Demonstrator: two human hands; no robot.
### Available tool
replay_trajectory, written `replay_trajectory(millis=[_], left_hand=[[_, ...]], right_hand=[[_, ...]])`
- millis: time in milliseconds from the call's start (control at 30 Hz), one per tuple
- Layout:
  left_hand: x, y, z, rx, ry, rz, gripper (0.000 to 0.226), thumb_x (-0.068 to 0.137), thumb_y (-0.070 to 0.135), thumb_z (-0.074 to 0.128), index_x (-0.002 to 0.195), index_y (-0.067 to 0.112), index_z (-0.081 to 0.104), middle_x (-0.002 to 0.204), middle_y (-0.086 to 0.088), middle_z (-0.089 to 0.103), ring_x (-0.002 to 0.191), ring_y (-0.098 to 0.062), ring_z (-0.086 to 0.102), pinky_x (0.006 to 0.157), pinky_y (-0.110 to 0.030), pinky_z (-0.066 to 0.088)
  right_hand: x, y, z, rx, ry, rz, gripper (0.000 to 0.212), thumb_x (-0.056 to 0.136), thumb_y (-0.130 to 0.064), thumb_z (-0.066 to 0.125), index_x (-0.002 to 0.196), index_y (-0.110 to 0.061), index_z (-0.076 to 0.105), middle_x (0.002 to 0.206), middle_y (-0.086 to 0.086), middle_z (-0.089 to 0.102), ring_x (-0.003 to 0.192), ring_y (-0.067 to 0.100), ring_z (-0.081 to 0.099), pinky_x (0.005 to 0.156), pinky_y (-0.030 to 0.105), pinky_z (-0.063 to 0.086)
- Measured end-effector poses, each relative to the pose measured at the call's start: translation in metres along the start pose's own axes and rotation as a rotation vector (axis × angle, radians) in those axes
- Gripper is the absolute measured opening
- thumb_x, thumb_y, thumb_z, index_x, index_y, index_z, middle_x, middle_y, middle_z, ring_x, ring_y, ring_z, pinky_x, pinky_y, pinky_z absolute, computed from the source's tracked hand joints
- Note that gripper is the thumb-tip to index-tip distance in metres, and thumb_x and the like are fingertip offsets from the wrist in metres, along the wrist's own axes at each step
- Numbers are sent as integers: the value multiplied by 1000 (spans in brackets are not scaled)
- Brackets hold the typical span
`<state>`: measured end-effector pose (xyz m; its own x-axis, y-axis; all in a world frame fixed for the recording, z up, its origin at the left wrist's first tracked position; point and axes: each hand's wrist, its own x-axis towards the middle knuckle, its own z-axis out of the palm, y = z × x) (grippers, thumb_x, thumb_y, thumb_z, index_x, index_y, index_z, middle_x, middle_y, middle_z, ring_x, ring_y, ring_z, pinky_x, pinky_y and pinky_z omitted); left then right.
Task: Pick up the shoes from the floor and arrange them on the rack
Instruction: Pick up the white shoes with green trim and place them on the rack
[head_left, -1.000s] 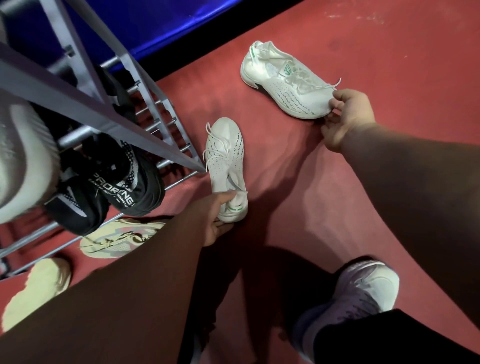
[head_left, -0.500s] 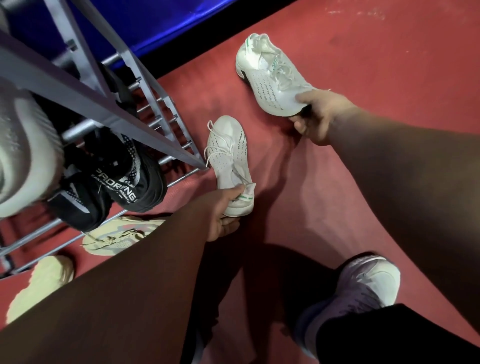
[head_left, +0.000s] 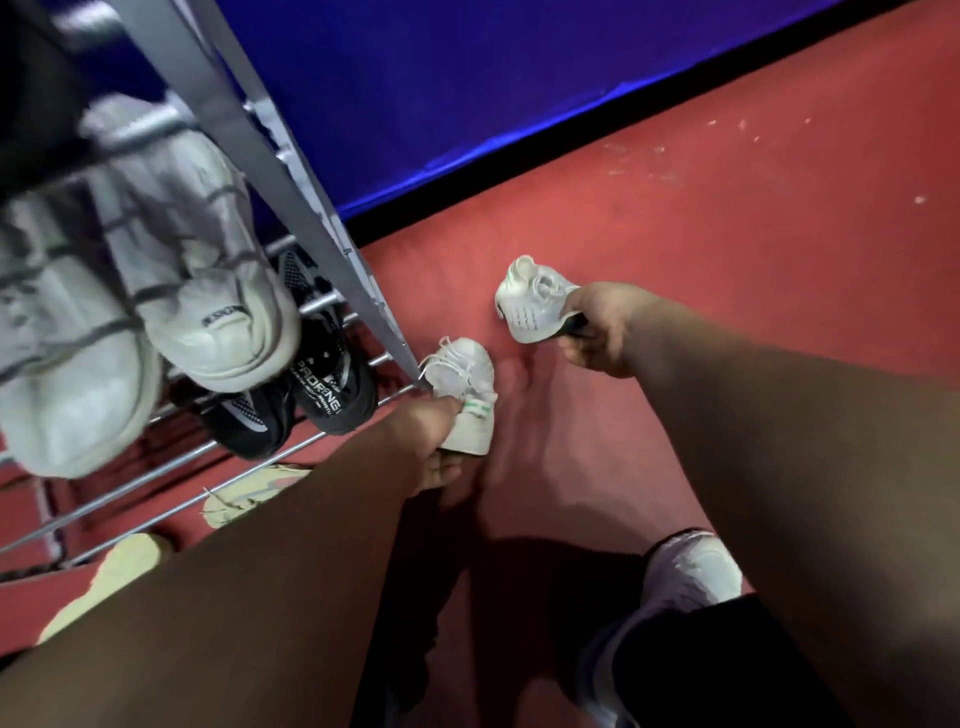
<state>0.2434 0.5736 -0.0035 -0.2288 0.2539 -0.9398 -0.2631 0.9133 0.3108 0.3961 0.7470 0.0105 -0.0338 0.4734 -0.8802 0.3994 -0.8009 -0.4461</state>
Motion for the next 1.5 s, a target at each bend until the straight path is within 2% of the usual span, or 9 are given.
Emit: replay_trajectory(millis=[200,267,333,467,600,800,933,1333,1500], left_hand=[[-80,-9,-37,307,7,42,36,98,51,49,84,19,56,70,1,59,57,-14,49,58,-24,42],[-109,-13,-48,409,24,53,36,95,51,51,84,18,58,71,-4,59,52,-17,48,59,-24,41],[-140,-16,-58,500,49,92,36,92,48,51,85,14,60,66,-7,58,43,-18,46,52,-21,38],[-220,-22,-76,642,53,157,37,94,44,51,73,15,57,48,-2,52,31,-13,40,39,-15,32],[-284,-33,-101,750,85,169,45,88,55,55,60,20,52,38,3,45,30,-11,37,43,-15,33],[-362,-61,-135,743,173,273,31,89,43,50,67,20,53,54,4,48,44,-12,40,42,-14,34],[-393,-84,-162,744,221,258,31,91,44,49,75,18,55,68,1,49,51,-13,43,40,-14,38],[-424,-165,-238,612,318,69,36,93,38,45,64,18,53,53,2,52,50,-13,44,43,-12,33],[-409,-199,-276,505,324,-31,37,91,38,45,63,16,54,53,-1,54,37,-14,42,44,-13,32]], right_hand=[[-108,17,-5,38,-8,14,15,93,-15,58,80,-8,58,73,6,56,56,16,51,58,27,50],[-144,23,-8,26,-14,-12,13,92,-16,57,82,-8,58,71,5,56,54,16,51,55,27,50],[-181,27,-11,11,-16,-60,12,92,-16,56,82,-8,58,72,6,57,55,16,52,56,26,50],[-257,33,-16,2,-8,-129,9,86,-14,56,78,-10,58,69,5,58,52,14,52,59,24,49],[-334,39,-22,-21,-1,-175,9,85,-17,61,79,-10,59,71,7,60,54,14,56,62,25,53],[-436,55,-18,-105,-8,-299,11,86,-20,63,81,-12,58,71,5,59,58,13,54,66,28,51],[-475,68,-3,-211,-27,-320,16,87,-22,65,81,-11,56,69,3,55,58,13,52,62,27,48],[-461,84,87,-569,-202,-247,24,85,-28,69,98,-12,57,73,5,56,56,14,53,58,26,49],[-446,84,140,-670,-254,-232,21,88,-27,68,86,-10,57,67,6,57,58,15,54,61,28,49]])
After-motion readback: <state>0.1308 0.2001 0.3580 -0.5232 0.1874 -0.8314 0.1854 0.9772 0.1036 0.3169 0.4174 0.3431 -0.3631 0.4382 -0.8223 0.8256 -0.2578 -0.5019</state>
